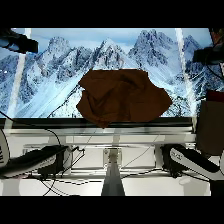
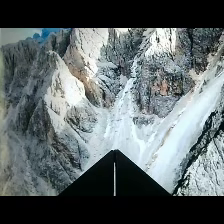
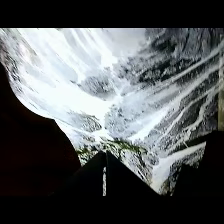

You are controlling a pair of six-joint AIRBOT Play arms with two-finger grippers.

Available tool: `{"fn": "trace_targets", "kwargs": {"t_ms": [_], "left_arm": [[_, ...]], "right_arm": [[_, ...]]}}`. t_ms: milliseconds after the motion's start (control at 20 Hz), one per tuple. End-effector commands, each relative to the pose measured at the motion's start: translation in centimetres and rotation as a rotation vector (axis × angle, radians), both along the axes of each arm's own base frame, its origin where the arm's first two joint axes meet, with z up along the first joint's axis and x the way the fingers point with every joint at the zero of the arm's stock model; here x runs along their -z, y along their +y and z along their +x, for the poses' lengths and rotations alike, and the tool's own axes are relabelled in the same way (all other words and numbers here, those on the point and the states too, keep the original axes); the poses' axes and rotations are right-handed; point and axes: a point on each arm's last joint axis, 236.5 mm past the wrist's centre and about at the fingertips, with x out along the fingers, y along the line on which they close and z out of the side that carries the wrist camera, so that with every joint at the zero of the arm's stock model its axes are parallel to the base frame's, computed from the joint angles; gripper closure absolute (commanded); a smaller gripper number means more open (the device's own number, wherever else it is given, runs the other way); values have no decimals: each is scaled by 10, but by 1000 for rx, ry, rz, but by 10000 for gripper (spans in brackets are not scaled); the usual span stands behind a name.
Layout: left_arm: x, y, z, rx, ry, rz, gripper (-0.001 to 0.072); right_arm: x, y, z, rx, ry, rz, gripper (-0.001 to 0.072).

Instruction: Fold the clothes and pants, and hang the long-sleeved shirts on hangers.

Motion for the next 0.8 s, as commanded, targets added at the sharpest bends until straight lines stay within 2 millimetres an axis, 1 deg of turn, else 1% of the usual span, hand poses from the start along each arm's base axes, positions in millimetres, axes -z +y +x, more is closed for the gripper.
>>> {"fn": "trace_targets", "kwargs": {"t_ms": [0,50,100,150,200,250,300,400,500,550,600,650,700,750], "left_arm": [[5,-29,-1,47,12,-116,692],[7,-32,0,52,17,-130,692],[9,-34,1,54,23,-134,692],[12,-34,2,55,31,-135,692],[18,-35,4,54,44,-136,692],[23,-35,6,53,56,-135,692],[30,-36,8,52,76,-137,692],[51,-41,2,52,160,-153,690],[69,-42,2,48,220,-153,680],[78,-42,2,45,246,-151,609],[85,-41,2,41,271,-150,366],[90,-38,2,34,288,-149,170],[93,-35,2,25,295,-150,147],[96,-30,2,14,302,-151,148]], "right_arm": [[79,-24,-47,76,271,173,700],[104,-18,-64,68,338,270,700],[123,-8,-75,58,375,376,700],[137,2,-81,70,381,488,691],[150,6,-82,109,366,570,534],[161,5,-81,158,351,614,364],[174,2,-82,193,344,627,331],[195,0,-81,218,361,635,325],[214,0,-80,232,393,658,325],[223,2,-78,240,403,674,325],[231,4,-77,248,414,696,325],[237,7,-76,243,425,717,325],[243,11,-76,239,438,738,325],[247,14,-77,244,449,757,325]]}}
